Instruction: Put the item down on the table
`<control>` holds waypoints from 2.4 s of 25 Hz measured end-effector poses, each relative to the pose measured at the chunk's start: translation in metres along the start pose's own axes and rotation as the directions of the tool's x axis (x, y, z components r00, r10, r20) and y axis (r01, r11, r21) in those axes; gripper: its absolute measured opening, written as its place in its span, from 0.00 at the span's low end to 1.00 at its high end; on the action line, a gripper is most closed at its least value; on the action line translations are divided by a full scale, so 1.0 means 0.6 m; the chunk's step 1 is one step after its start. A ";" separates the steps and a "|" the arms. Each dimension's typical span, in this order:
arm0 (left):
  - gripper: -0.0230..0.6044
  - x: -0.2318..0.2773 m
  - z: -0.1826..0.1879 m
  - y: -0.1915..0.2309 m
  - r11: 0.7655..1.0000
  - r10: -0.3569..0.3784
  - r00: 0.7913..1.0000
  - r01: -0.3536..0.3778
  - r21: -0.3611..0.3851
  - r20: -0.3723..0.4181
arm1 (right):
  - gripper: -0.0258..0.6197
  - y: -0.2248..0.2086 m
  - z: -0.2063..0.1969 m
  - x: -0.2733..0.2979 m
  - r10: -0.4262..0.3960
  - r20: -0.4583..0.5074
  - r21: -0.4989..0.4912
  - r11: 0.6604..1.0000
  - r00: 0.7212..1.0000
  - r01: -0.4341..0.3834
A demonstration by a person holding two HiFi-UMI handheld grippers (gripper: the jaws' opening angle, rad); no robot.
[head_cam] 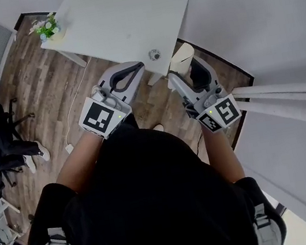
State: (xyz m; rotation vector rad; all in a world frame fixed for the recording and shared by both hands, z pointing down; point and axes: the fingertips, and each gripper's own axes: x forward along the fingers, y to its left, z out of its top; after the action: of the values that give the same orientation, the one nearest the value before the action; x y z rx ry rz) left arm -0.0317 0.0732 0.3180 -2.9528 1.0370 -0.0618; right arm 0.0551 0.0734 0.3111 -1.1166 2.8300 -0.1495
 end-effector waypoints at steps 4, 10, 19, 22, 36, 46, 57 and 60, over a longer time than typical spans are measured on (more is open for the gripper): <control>0.03 0.018 0.004 0.054 0.999 -0.038 0.999 0.037 0.008 0.015 | 0.47 -0.019 0.003 0.046 -0.039 0.004 -0.005 0.999 0.999 0.039; 0.03 0.032 0.001 0.167 0.996 -0.091 0.996 0.091 -0.017 0.013 | 0.47 -0.042 0.000 0.148 -0.103 -0.016 -0.005 0.995 0.995 0.103; 0.03 0.036 -0.015 0.254 0.983 -0.180 0.984 0.180 -0.034 0.008 | 0.47 -0.049 -0.018 0.220 -0.200 -0.036 -0.002 0.980 0.979 0.200; 0.03 0.034 -0.027 0.283 0.977 -0.205 0.979 0.205 -0.051 0.003 | 0.47 -0.051 -0.030 0.245 -0.234 -0.049 0.002 0.972 0.971 0.235; 0.03 0.151 -0.048 0.302 0.959 -0.281 0.960 0.281 -0.043 0.009 | 0.47 -0.177 -0.050 0.257 -0.316 -0.058 0.018 0.948 0.947 0.317; 0.03 0.241 -0.061 0.314 0.966 -0.258 0.966 0.258 -0.016 -0.003 | 0.47 -0.285 -0.063 0.272 -0.271 -0.094 0.006 0.962 0.958 0.273; 0.03 0.355 -0.103 0.331 0.977 -0.203 0.979 0.202 -0.070 -0.004 | 0.47 -0.421 -0.147 0.295 -0.230 -0.278 -0.003 0.971 0.933 0.238; 0.03 0.378 -0.119 0.336 0.979 -0.189 0.982 0.187 -0.078 -0.014 | 0.47 -0.444 -0.175 0.301 -0.208 -0.336 -0.016 0.976 0.919 0.216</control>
State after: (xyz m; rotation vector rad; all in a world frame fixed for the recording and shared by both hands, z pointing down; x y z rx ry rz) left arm 0.0163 -0.2256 0.3923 -3.1176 0.7758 -0.0562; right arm 0.0903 -0.2382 0.4391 -1.5258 2.9713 -0.4251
